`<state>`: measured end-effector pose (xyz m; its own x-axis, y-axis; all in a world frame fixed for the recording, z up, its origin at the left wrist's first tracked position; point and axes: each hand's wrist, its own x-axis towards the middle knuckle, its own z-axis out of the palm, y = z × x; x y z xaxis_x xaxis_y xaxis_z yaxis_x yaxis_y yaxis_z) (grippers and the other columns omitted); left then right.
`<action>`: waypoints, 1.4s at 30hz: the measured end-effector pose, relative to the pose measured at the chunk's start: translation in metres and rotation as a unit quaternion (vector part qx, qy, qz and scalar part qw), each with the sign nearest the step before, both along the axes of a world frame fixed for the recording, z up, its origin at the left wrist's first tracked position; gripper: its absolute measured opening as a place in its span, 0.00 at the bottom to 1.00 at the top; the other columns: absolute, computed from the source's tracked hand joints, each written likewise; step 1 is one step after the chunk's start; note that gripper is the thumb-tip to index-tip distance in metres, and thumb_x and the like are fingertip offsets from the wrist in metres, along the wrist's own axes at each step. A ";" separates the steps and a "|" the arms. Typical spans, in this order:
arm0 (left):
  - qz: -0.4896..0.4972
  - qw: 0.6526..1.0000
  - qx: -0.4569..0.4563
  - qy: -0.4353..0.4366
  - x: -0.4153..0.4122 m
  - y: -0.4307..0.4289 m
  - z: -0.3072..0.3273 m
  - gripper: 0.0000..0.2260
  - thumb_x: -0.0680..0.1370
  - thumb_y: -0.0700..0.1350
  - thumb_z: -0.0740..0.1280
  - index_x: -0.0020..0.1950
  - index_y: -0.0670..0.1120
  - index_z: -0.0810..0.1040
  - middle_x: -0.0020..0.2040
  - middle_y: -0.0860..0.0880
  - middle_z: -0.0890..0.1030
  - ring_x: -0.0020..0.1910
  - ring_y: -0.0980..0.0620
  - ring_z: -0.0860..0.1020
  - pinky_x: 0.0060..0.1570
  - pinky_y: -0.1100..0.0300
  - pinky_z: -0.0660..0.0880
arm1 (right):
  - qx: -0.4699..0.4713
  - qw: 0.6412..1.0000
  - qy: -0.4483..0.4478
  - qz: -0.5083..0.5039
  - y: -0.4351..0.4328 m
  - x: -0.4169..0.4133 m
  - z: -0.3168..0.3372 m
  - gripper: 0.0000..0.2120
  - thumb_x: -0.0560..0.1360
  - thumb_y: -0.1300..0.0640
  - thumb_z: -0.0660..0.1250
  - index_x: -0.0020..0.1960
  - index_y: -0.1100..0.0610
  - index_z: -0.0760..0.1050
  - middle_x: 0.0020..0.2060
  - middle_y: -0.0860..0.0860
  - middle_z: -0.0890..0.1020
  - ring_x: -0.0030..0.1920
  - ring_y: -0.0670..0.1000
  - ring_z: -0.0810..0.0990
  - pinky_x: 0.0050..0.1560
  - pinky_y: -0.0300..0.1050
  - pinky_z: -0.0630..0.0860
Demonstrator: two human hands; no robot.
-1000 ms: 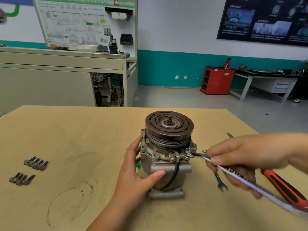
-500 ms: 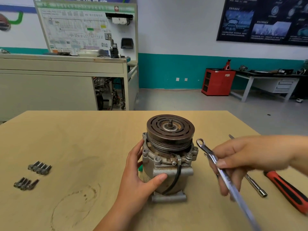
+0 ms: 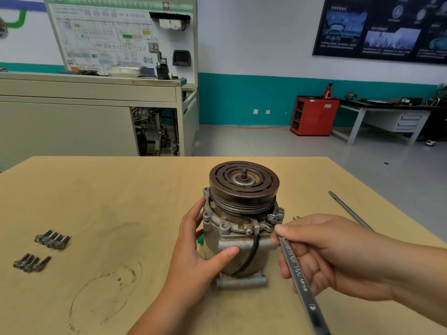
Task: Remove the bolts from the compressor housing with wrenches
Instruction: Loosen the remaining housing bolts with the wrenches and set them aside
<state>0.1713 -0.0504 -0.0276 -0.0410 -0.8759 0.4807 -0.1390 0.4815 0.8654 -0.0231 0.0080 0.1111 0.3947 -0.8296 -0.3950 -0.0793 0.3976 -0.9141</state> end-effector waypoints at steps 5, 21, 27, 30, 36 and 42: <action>-0.004 1.000 0.005 0.003 0.001 -0.001 -0.001 0.39 0.59 0.71 0.72 0.67 0.74 0.60 0.69 0.64 0.69 0.69 0.61 0.68 0.65 0.63 0.67 | 0.001 0.986 0.128 0.105 -0.017 -0.014 0.010 0.14 0.67 0.49 0.63 0.42 0.60 0.72 0.25 0.57 0.80 0.19 0.47 0.76 0.20 0.36 0.73; -0.001 1.000 0.014 -0.004 0.002 0.000 -0.001 0.39 0.59 0.72 0.72 0.66 0.76 0.59 0.69 0.66 0.68 0.69 0.63 0.67 0.63 0.67 0.67 | -0.168 0.898 0.336 0.228 -0.047 -0.069 0.041 0.13 0.72 0.41 0.62 0.47 0.49 0.75 0.43 0.50 0.85 0.45 0.50 0.84 0.50 0.42 0.77; -0.003 1.000 0.005 -0.006 0.001 0.000 0.000 0.39 0.60 0.71 0.72 0.67 0.74 0.59 0.70 0.63 0.68 0.69 0.61 0.67 0.66 0.59 0.67 | -0.004 0.998 0.001 0.067 -0.004 -0.023 0.004 0.14 0.70 0.52 0.69 0.46 0.61 0.69 0.40 0.64 0.84 0.38 0.58 0.85 0.36 0.44 0.81; -0.002 1.000 -0.002 -0.006 0.001 0.000 0.000 0.38 0.61 0.68 0.73 0.67 0.74 0.60 0.69 0.63 0.69 0.69 0.62 0.68 0.64 0.66 0.68 | -0.001 1.000 0.009 0.013 0.000 -0.006 -0.001 0.13 0.71 0.52 0.62 0.48 0.62 0.70 0.36 0.63 0.84 0.34 0.57 0.85 0.29 0.41 0.79; -0.004 1.000 -0.010 -0.002 0.001 -0.001 -0.001 0.37 0.61 0.65 0.74 0.66 0.75 0.60 0.69 0.63 0.70 0.69 0.61 0.68 0.64 0.69 0.68 | -0.003 0.999 0.054 -0.010 -0.004 -0.002 0.003 0.09 0.79 0.55 0.58 0.46 0.61 0.69 0.29 0.60 0.82 0.27 0.55 0.82 0.22 0.38 0.76; -0.003 1.000 -0.012 -0.004 0.001 -0.001 0.000 0.37 0.62 0.65 0.73 0.66 0.75 0.60 0.69 0.65 0.69 0.69 0.62 0.68 0.64 0.67 0.67 | -0.003 0.994 0.110 0.024 -0.006 -0.009 0.008 0.10 0.79 0.54 0.58 0.47 0.61 0.71 0.23 0.57 0.78 0.20 0.51 0.77 0.21 0.37 0.75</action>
